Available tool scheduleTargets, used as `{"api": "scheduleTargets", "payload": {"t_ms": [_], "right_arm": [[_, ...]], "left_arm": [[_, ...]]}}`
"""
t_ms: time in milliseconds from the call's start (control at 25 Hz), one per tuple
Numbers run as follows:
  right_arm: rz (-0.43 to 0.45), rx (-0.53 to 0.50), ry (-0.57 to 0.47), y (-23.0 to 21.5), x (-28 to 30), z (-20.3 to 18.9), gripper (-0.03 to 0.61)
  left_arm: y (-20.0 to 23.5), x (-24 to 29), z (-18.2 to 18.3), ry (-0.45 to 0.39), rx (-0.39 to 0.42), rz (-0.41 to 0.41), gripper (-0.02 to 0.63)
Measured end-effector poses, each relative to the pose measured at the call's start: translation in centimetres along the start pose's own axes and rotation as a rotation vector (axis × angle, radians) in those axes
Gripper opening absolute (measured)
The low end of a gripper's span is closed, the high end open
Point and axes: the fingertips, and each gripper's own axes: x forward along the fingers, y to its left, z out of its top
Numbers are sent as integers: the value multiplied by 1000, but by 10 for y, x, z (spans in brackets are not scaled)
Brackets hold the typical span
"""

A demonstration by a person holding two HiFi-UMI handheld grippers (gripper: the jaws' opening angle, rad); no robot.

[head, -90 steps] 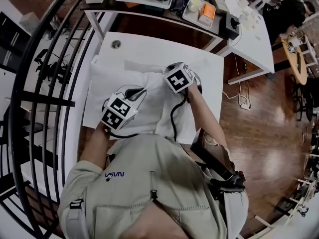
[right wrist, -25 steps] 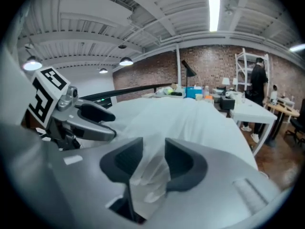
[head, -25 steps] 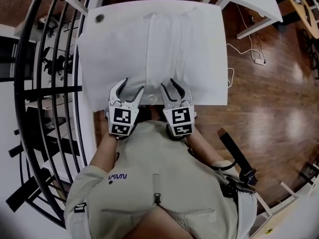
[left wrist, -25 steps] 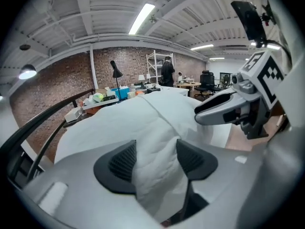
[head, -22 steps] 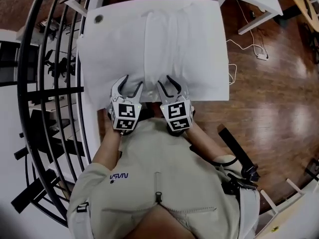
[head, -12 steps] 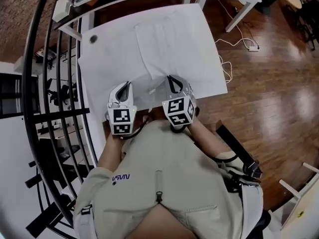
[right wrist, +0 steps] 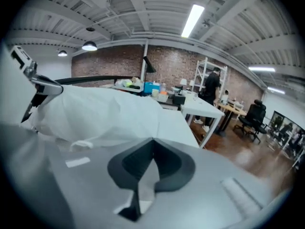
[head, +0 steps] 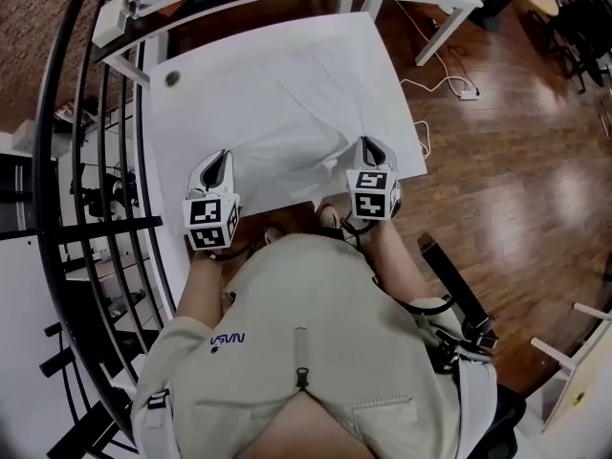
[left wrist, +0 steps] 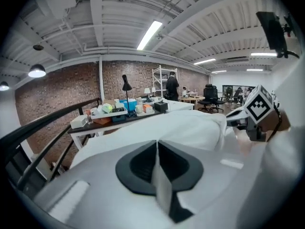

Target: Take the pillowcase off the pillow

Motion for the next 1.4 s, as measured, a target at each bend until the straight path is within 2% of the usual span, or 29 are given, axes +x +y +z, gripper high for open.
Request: {"api": "scheduleTargets", "payload": {"t_ms": [120,280,440,560,840,1080,1400], "right_arm": [[45,20,43,6,0,-18,8],[99,28,20,7,-8,-22,28],[150,40,-41,11,-20,-10,71],[184,50,-83,12,-29,4,78],[226,53,-148,3,-30,36,78],[300,48,-159,2,-14,48,78],[412,-36,-197,11,6,79,78]], "left_arm": [[-11,3,-26,35,-42,-25,14],[-20,4,-29,40,-8,-38,15],[-27,1,-17,10,8,-56,57],[-34,-3,-4,-3,32,-51,89],[-58,-3,35,-64,51,-99,91],[-71,15,47,-29,38,-108,114],[-72,37,60,-11,10,-36,164]]}}
